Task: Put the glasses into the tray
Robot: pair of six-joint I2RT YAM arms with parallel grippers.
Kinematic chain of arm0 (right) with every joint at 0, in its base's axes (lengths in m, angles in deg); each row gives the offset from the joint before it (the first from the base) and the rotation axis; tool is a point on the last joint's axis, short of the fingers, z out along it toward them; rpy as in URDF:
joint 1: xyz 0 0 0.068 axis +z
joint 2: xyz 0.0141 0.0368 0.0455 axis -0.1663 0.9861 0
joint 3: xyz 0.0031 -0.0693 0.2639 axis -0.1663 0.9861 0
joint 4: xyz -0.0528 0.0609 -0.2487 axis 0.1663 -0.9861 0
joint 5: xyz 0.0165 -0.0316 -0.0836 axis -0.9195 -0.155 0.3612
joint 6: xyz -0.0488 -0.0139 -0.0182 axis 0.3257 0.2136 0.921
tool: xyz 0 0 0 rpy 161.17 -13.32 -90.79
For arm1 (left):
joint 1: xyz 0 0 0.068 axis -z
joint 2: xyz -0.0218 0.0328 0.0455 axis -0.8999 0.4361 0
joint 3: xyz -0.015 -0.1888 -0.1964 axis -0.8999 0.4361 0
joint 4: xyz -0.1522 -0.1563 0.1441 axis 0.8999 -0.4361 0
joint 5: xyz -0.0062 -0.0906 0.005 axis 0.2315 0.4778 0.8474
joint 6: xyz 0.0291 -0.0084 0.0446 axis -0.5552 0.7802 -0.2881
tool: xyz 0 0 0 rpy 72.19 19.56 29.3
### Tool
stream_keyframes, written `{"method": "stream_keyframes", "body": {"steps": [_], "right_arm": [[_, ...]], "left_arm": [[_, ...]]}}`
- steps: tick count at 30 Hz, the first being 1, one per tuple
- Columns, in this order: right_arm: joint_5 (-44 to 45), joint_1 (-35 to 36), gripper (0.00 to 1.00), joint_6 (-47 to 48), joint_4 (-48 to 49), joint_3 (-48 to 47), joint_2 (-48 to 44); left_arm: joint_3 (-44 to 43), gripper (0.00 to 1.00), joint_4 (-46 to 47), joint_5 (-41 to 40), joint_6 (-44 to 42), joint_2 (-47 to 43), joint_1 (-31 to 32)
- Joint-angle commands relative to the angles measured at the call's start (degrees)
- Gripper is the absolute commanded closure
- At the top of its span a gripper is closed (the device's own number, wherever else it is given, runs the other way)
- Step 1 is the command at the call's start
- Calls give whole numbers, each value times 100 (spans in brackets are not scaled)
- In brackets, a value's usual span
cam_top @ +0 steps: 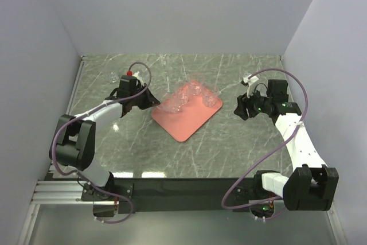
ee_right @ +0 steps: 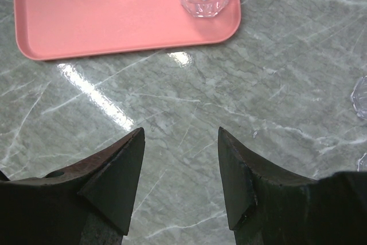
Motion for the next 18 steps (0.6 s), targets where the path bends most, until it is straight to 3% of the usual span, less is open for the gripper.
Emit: {"method": "stream_keyframes", "body": {"steps": [1, 18], "right_arm": [[-88, -57, 39, 69, 100, 59, -109], [-106, -83, 39, 78, 100, 59, -109]], "left_arm": [[-387, 100, 254, -81, 39, 62, 117], [-1098, 99, -598, -1240, -383, 449, 574]]}}
